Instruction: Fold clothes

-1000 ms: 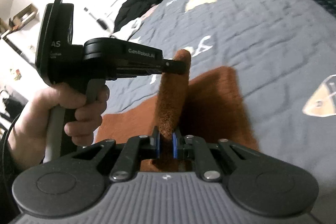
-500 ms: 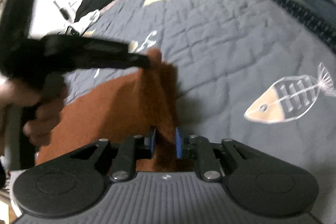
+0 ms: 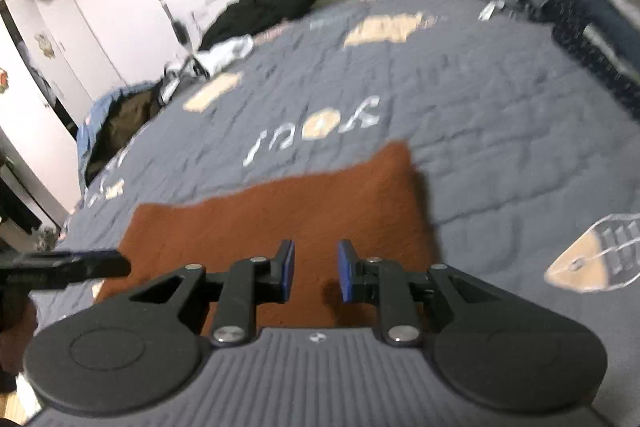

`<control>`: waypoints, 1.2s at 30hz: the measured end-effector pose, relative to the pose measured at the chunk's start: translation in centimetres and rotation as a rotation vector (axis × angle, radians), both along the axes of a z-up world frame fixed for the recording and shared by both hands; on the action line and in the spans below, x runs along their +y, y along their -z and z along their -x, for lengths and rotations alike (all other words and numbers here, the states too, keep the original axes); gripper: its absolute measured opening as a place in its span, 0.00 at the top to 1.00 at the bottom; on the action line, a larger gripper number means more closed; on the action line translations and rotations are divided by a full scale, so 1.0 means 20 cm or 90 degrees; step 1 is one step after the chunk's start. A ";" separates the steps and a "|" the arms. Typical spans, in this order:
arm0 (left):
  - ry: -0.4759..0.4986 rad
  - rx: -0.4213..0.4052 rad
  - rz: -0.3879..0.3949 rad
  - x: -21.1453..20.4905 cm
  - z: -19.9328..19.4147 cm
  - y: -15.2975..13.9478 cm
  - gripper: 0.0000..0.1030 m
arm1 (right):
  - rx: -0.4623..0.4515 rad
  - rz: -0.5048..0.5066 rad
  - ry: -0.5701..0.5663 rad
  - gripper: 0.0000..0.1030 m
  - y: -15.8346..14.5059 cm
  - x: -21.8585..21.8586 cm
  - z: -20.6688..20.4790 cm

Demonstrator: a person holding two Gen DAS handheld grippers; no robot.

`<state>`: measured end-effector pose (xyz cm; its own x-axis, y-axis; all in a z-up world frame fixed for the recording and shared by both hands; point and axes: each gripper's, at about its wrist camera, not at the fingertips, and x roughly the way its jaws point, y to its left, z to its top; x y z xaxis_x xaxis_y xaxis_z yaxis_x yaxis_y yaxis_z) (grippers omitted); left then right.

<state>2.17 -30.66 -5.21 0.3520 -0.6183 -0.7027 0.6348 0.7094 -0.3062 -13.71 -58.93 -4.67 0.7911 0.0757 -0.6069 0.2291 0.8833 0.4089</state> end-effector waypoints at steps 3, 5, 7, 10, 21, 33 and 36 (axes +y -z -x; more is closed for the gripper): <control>-0.023 -0.003 -0.037 0.00 -0.02 0.07 0.51 | 0.042 0.015 0.020 0.78 0.04 0.02 -0.04; -0.040 -0.004 -0.052 0.06 -0.04 0.10 0.51 | 0.074 0.034 0.049 0.78 0.06 0.00 -0.05; -0.057 -0.018 -0.065 0.12 -0.05 0.09 0.51 | 0.081 0.037 0.067 0.78 0.07 -0.03 -0.05; -0.075 -0.044 -0.066 0.24 -0.06 0.01 0.50 | 0.090 0.043 0.089 0.78 0.09 -0.07 -0.05; -0.116 -0.054 -0.084 0.45 0.02 -0.01 0.47 | 0.067 0.052 0.080 0.63 0.02 -0.05 0.03; -0.108 -0.073 -0.041 0.51 0.25 -0.27 0.47 | 0.058 0.046 0.112 0.60 -0.13 0.13 0.27; -0.114 -0.090 -0.030 0.54 0.30 -0.41 0.47 | 0.053 0.039 0.126 0.53 -0.19 0.19 0.36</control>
<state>-3.89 -19.88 2.99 0.5498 -0.5053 -0.6651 0.5319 0.8257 -0.1876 -20.85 -55.03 -0.78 0.7342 -0.1150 -0.6692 0.4313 0.8401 0.3289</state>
